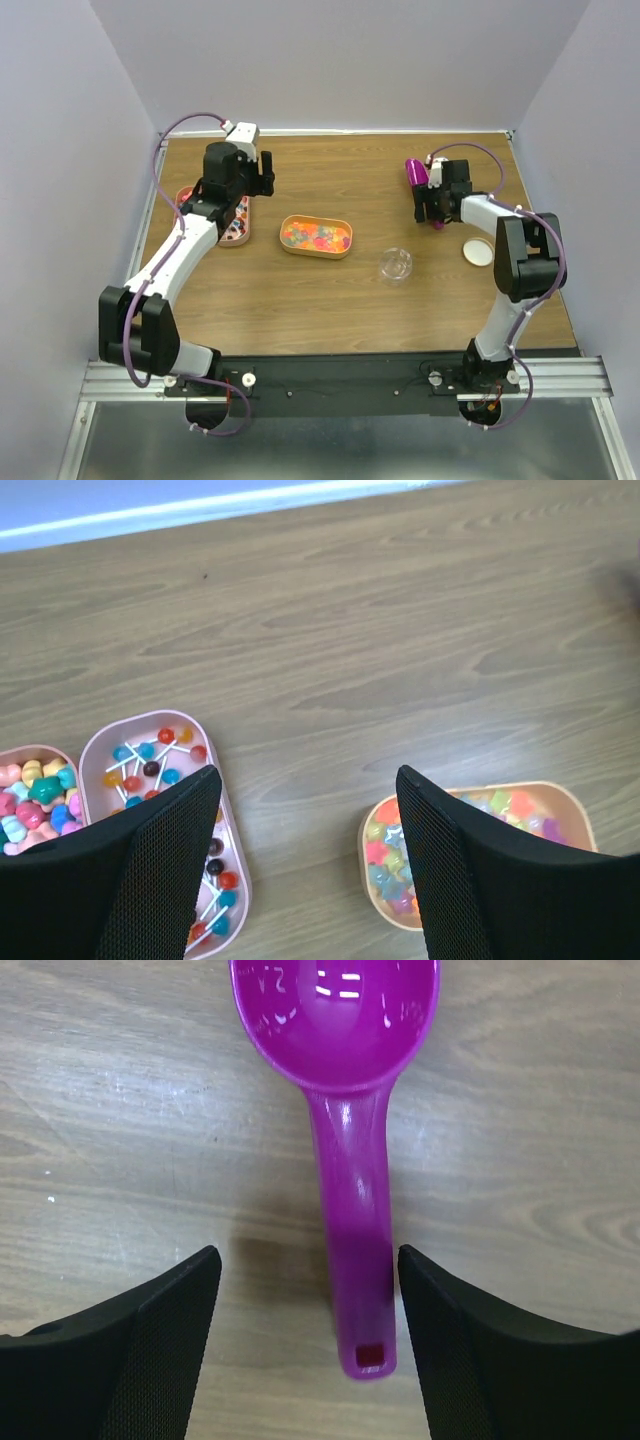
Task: Pack the candies
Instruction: Pick up the spatula from the center of the board.
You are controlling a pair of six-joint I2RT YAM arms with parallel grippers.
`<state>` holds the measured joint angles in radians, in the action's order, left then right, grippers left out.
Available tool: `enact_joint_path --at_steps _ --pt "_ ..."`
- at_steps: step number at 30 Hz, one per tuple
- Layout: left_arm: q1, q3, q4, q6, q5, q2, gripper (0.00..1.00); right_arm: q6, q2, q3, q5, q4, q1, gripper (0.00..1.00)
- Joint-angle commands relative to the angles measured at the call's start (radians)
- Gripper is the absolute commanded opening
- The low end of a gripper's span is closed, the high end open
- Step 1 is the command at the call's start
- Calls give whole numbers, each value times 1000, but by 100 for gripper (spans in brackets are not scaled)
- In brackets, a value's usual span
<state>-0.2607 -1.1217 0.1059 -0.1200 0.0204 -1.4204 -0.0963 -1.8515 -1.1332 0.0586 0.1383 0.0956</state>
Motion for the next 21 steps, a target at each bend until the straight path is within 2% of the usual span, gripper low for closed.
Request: enact_joint_path --at_steps 1,6,12,15,17,21 --pt "49 57 -95 -73 101 37 79 -48 -55 -40 53 -22 -11 74" --pt "60 57 -98 -82 113 35 79 -66 -78 -40 50 -22 -13 71" --pt "66 57 -98 -89 138 23 79 -85 -86 -27 56 -22 -14 58" --pt "67 59 -101 -92 144 24 79 -97 -87 -23 53 -22 -14 43" --pt "69 59 -100 -96 150 26 79 -106 -81 -22 55 -23 -13 29" --pt "72 62 -100 -106 168 29 79 -109 -54 -14 67 -22 -14 13"
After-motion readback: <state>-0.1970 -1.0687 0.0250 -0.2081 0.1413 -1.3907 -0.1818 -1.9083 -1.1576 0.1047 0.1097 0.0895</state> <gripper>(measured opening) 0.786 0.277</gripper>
